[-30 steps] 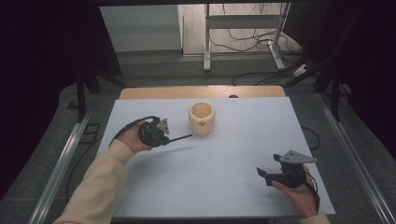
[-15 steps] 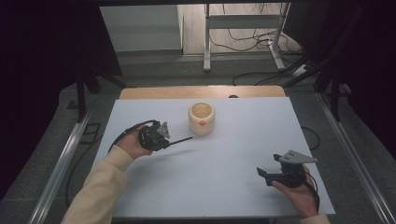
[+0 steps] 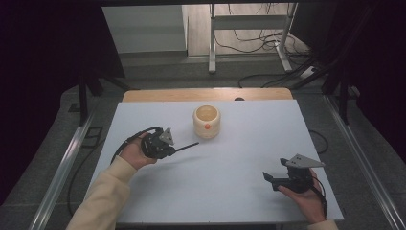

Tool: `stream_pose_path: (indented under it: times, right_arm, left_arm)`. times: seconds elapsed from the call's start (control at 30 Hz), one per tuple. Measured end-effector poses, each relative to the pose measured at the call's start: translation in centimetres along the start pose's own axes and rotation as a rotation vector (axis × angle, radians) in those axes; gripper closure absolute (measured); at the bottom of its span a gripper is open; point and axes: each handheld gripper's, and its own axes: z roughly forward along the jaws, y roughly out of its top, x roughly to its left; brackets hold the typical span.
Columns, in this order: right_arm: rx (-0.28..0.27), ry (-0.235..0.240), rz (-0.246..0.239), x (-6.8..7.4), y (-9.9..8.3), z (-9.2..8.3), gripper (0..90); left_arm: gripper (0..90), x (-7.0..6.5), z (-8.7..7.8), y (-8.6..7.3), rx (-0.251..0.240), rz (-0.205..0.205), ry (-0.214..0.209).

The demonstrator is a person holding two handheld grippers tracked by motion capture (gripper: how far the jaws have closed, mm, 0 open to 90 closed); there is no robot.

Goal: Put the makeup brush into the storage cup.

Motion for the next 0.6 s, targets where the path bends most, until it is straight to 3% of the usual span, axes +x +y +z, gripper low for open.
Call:
stream_pose_path:
  times: [0.33, 0.6]
  right_arm:
    - [-0.004, -0.001, 0.002, 0.0, 0.0, -0.1, 13.8]
    - [-0.002, 0.000, 0.000, 0.0, 0.0, 0.0, 13.9]
  left_arm:
    - [83.7, -1.3, -0.3, 0.3, -0.033, -0.027, 0.005]
    - [83.7, -2.5, -0.4, 0.4, -0.043, -0.011, 0.005]
